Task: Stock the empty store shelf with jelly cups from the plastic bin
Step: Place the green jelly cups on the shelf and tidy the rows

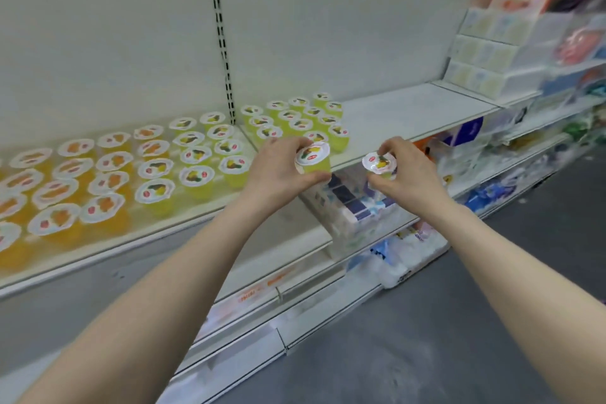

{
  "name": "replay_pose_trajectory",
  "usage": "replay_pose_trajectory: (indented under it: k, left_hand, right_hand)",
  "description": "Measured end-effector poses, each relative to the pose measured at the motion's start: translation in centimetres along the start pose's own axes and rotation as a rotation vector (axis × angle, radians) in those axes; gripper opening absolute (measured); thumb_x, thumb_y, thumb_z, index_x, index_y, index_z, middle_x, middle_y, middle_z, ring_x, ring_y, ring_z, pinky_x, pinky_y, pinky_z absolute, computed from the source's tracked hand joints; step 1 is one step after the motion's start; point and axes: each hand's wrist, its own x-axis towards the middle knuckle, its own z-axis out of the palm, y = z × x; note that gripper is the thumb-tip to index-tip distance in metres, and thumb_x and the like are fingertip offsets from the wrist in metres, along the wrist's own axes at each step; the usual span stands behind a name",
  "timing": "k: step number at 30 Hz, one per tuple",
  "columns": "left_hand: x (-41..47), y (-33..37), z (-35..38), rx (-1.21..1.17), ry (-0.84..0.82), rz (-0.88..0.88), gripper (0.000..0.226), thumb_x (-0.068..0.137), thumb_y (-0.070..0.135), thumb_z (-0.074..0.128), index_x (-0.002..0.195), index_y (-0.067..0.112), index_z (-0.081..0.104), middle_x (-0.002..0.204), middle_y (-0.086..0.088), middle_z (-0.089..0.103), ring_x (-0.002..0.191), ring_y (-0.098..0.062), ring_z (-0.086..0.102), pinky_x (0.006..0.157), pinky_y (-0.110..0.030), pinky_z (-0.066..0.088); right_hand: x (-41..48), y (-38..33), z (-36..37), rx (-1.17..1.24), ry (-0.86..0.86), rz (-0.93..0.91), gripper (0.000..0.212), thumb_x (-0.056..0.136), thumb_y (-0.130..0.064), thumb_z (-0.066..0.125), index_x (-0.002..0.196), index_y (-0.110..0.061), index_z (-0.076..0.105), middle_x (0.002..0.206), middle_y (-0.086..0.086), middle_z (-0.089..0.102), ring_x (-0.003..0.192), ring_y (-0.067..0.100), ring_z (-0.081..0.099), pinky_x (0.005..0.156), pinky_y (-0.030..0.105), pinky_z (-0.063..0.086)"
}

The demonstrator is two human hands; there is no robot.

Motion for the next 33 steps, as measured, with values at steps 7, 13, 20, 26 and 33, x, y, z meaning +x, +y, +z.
replay_pose_trajectory:
  k: [7,13,20,26,33]
  left_hand:
    - [6.0,-0.2,2.8,0.032,0.005,-0.021,0.066,0.066,0.065,0.071,0.120,0.027,0.062,0.115,0.009,0.064,0.112,-0.020,0.050,0.094,-0.032,0.040]
    - [10.4,-0.7,4.7,0.062,0.061,-0.087,0.065,0.067,0.068,0.067,0.116,0.025,0.064,0.110,0.008,0.066,0.110,-0.019,0.052,0.091,-0.032,0.042]
    - [13.6,-0.2,6.6,0.072,0.141,-0.277,0.070,0.061,0.074,0.061,0.114,0.029,0.065,0.109,0.013,0.067,0.107,-0.010,0.057,0.090,-0.030,0.046]
    - [14.4,0.9,7.9,0.089,0.226,-0.343,0.070,0.062,0.071,0.064,0.117,0.028,0.063,0.115,0.011,0.065,0.112,-0.013,0.055,0.087,-0.025,0.038]
    - [15.0,2.7,8.8,0.194,0.221,-0.325,0.062,0.069,0.064,0.070,0.118,0.027,0.062,0.113,0.010,0.064,0.110,-0.015,0.052,0.088,-0.025,0.037]
  right_hand:
    - [6.7,4.8,1.0,0.021,0.003,0.033,0.033,0.078,-0.032,0.071,0.103,-0.021,0.052,0.104,0.002,0.058,0.094,0.023,0.054,0.069,0.029,0.030]
    - [13.8,7.7,3.3,0.079,-0.050,-0.059,0.033,0.079,-0.035,0.071,0.105,-0.022,0.055,0.105,0.002,0.060,0.095,0.022,0.055,0.075,0.028,0.032]
    - [20.5,10.0,6.8,0.141,-0.207,-0.183,0.033,0.079,-0.033,0.072,0.105,-0.021,0.056,0.102,0.000,0.058,0.086,0.021,0.055,0.072,0.028,0.034]
    - [23.4,11.3,8.7,0.196,-0.273,-0.268,0.031,0.081,-0.034,0.072,0.104,-0.022,0.055,0.100,-0.003,0.056,0.086,0.016,0.052,0.072,0.028,0.034]
    - [24.6,12.8,9.0,0.261,-0.316,-0.381,0.031,0.082,-0.030,0.073,0.109,-0.026,0.058,0.108,-0.001,0.057,0.087,0.016,0.059,0.081,0.032,0.047]
